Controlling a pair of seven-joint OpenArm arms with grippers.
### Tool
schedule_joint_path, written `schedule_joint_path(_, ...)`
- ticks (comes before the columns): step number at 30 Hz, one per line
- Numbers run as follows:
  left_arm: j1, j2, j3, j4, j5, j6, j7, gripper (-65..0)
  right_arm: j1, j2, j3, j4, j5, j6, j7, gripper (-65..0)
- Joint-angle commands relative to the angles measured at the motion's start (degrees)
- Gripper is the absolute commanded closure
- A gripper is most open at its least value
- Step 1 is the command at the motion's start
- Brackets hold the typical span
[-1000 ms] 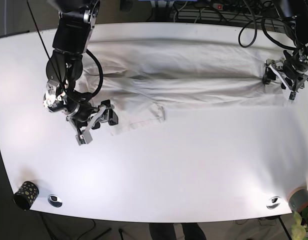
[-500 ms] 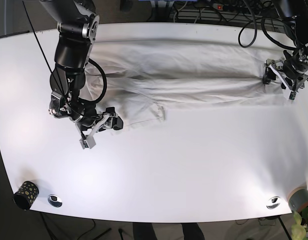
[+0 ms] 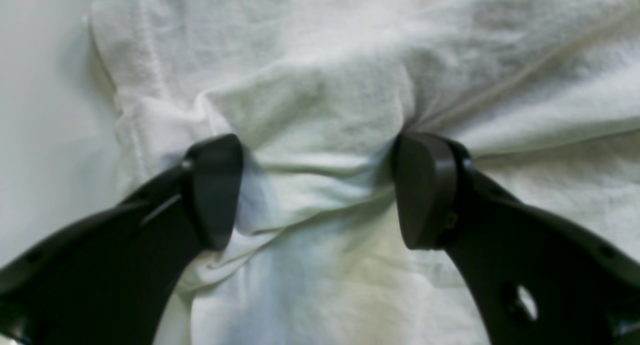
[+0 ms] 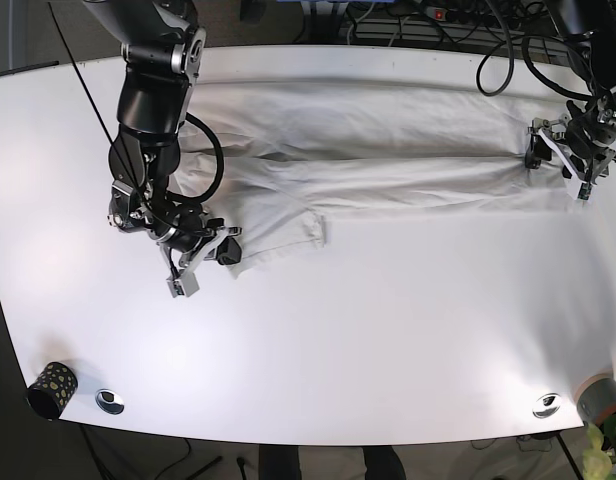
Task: Fold the T-shirt properly
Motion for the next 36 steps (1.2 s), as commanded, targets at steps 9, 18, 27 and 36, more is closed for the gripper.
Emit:
schedule_joint_path(9, 0.0, -0.7, 0.0, 0.3, 0.4, -0.5, 1.5, -44.3, -6.0, 0.4, 0.5, 18.7, 1.6, 0.33, -4.5, 0.0)
schedule_joint_path(18, 0.0, -0.7, 0.0, 0.3, 0.5, -0.5, 1.5, -44.3, -18.8, -1.5, 0.7, 39.9, 1.7, 0.33, -10.1, 0.0)
schedule_joint_path(27, 0.0, -0.7, 1.6, 0.3, 0.5, -0.5, 1.5, -44.3, -29.4, -5.0, 4.8, 46.9, 1.7, 0.42, -10.0, 0.0)
schedule_joint_path(36, 0.0, -0.7, 2.0, 0.3, 0.5, -0.5, 1.5, -44.3, -35.5, -6.7, 7.3, 47.2, 1.7, 0.86, -8.5, 0.0)
